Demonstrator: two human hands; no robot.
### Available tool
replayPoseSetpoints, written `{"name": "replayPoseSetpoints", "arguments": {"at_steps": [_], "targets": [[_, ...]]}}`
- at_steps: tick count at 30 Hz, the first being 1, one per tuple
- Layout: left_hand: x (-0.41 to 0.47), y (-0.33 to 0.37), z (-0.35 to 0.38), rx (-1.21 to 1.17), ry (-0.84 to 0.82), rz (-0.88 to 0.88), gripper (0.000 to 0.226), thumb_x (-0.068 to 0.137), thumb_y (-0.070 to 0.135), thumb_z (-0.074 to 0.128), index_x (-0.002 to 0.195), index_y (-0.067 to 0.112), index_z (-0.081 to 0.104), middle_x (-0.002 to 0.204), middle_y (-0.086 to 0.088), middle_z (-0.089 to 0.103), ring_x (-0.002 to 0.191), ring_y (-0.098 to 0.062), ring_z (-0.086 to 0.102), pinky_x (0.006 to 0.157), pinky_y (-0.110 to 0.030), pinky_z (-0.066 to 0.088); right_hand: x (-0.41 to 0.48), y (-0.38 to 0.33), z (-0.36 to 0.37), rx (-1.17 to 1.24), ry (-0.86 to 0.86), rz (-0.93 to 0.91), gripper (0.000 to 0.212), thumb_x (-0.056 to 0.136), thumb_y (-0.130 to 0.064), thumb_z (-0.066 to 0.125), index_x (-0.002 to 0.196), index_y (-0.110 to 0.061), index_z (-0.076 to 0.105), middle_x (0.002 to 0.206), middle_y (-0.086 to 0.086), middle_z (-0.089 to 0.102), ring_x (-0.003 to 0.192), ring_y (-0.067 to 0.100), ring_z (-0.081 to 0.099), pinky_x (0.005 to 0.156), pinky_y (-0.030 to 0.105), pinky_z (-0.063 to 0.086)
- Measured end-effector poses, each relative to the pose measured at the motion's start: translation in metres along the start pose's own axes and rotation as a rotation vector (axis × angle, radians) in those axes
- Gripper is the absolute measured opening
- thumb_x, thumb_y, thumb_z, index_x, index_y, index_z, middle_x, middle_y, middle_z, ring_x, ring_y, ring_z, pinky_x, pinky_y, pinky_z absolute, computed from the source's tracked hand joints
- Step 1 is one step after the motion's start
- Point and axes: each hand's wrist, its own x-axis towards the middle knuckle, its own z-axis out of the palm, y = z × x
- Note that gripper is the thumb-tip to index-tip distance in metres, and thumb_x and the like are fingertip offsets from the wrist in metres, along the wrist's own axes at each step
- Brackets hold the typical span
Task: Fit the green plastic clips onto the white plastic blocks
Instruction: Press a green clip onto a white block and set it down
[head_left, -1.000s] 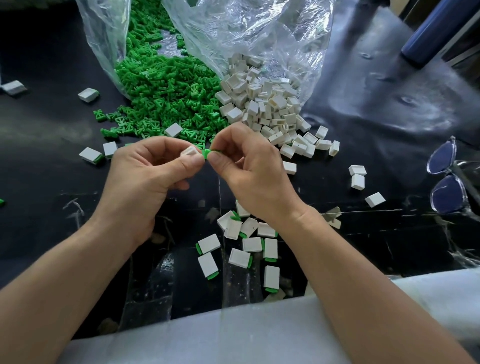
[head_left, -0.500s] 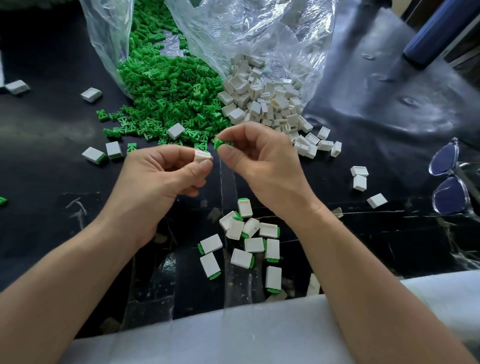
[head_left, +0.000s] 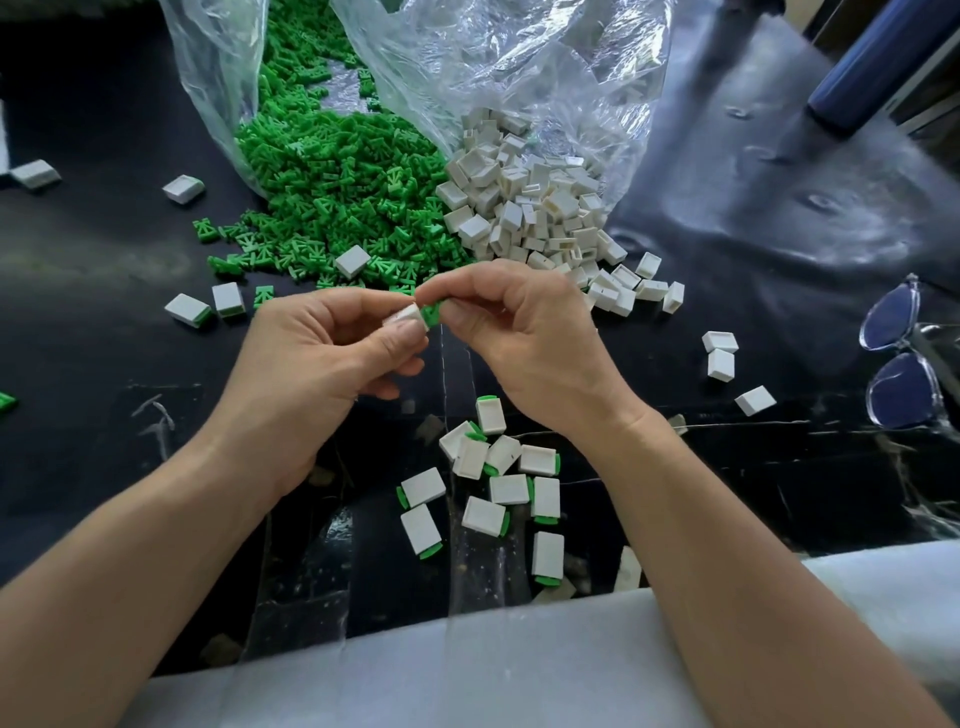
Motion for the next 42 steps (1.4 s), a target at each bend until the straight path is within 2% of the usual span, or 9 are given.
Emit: {"name": "replayPoseSetpoints", "arguments": {"at_steps": [3, 8, 14, 19, 23, 29, 31, 37, 42], "targets": [[0.001, 0.000, 0.000, -0.004, 0.007, 0.000, 0.021, 0.064, 0.021, 0.066, 0.083, 0.014, 0.068, 0.065, 0.003, 0.071, 0.057, -0.007, 0.065, 0.051, -0.017, 0.052, -0.001, 0.000, 0.001, 0.006, 0.000, 0.010, 0.017, 0.086, -0.002, 0.059, 0.097, -0.008, 0.071, 0.087, -0.004, 0.066, 0.086, 0.008, 0.063, 0.082, 0.028, 0.052], [0.000, -0.001, -0.001, 0.001, -0.011, -0.002, 0.016, 0.064, 0.021, 0.067, 0.078, 0.014, 0.069, 0.065, 0.000, 0.071, 0.055, -0.006, 0.065, 0.049, -0.016, 0.050, -0.001, 0.000, 0.001, 0.058, -0.027, 0.047, 0.016, 0.084, -0.001, 0.062, 0.098, -0.004, 0.069, 0.081, -0.012, 0.062, 0.080, 0.003, 0.061, 0.081, 0.027, 0.054], [0.000, -0.001, -0.002, -0.013, -0.018, -0.008, 0.015, 0.063, 0.021, 0.068, 0.077, 0.015, 0.070, 0.065, -0.001, 0.071, 0.054, -0.007, 0.064, 0.049, -0.015, 0.050, -0.001, -0.002, -0.003, -0.009, -0.078, 0.120, 0.006, 0.088, -0.013, 0.060, 0.084, -0.012, 0.065, 0.066, -0.003, 0.063, 0.063, 0.016, 0.061, 0.069, 0.036, 0.055], [-0.001, -0.002, -0.002, 0.006, -0.038, -0.018, 0.015, 0.063, 0.019, 0.068, 0.077, 0.012, 0.069, 0.063, -0.003, 0.071, 0.052, -0.008, 0.064, 0.047, -0.015, 0.049, -0.004, -0.003, -0.006, -0.182, -0.194, 0.091, 0.021, 0.091, -0.017, 0.055, 0.078, -0.001, 0.058, 0.071, 0.015, 0.060, 0.071, 0.028, 0.058, 0.067, 0.043, 0.047], [-0.001, -0.001, -0.004, 0.010, -0.085, -0.001, 0.012, 0.063, 0.018, 0.068, 0.074, 0.012, 0.069, 0.062, -0.005, 0.070, 0.050, -0.009, 0.063, 0.045, -0.015, 0.047, -0.004, -0.006, -0.010, -0.185, -0.262, 0.071, 0.020, 0.091, -0.013, 0.053, 0.074, -0.004, 0.052, 0.070, 0.014, 0.054, 0.071, 0.030, 0.054, 0.066, 0.042, 0.045], [-0.004, -0.004, -0.007, 0.222, -0.147, 0.098, 0.016, 0.065, 0.024, 0.067, 0.076, 0.013, 0.071, 0.062, -0.010, 0.068, 0.049, -0.005, 0.060, 0.047, -0.014, 0.046, -0.005, -0.009, -0.010, -0.422, -0.381, -0.029, 0.021, 0.092, -0.013, 0.049, 0.073, -0.013, 0.042, 0.062, -0.007, 0.039, 0.066, 0.020, 0.041, 0.065, 0.040, 0.036], [-0.004, -0.006, -0.008, 0.289, -0.153, 0.126, 0.007, 0.070, 0.020, 0.070, 0.075, 0.015, 0.071, 0.059, -0.007, 0.067, 0.048, -0.004, 0.058, 0.046, -0.015, 0.047, -0.005, -0.009, -0.010, -0.500, -0.417, -0.067, 0.021, 0.093, -0.014, 0.048, 0.074, -0.015, 0.038, 0.063, -0.009, 0.035, 0.069, 0.019, 0.039, 0.066, 0.038, 0.035], [-0.003, -0.011, -0.011, 0.544, -0.116, 0.214, 0.017, 0.073, 0.012, 0.074, 0.069, 0.027, 0.069, 0.059, 0.004, 0.067, 0.050, -0.007, 0.059, 0.056, -0.032, 0.051, -0.007, -0.009, -0.010, -0.652, -0.476, -0.142, 0.020, 0.095, -0.019, 0.044, 0.078, -0.015, 0.036, 0.064, -0.011, 0.028, 0.072, 0.014, 0.033, 0.066, 0.035, 0.033], [-0.005, -0.011, -0.010, 0.663, -0.146, 0.246, 0.010, 0.072, 0.011, 0.074, 0.071, 0.021, 0.072, 0.058, 0.011, 0.065, 0.051, -0.003, 0.057, 0.052, -0.018, 0.045, -0.007, -0.007, -0.007, -0.752, -0.502, -0.189, 0.019, 0.091, -0.010, 0.048, 0.079, -0.018, 0.036, 0.068, -0.009, 0.029, 0.074, 0.013, 0.032, 0.065, 0.032, 0.034]]}}
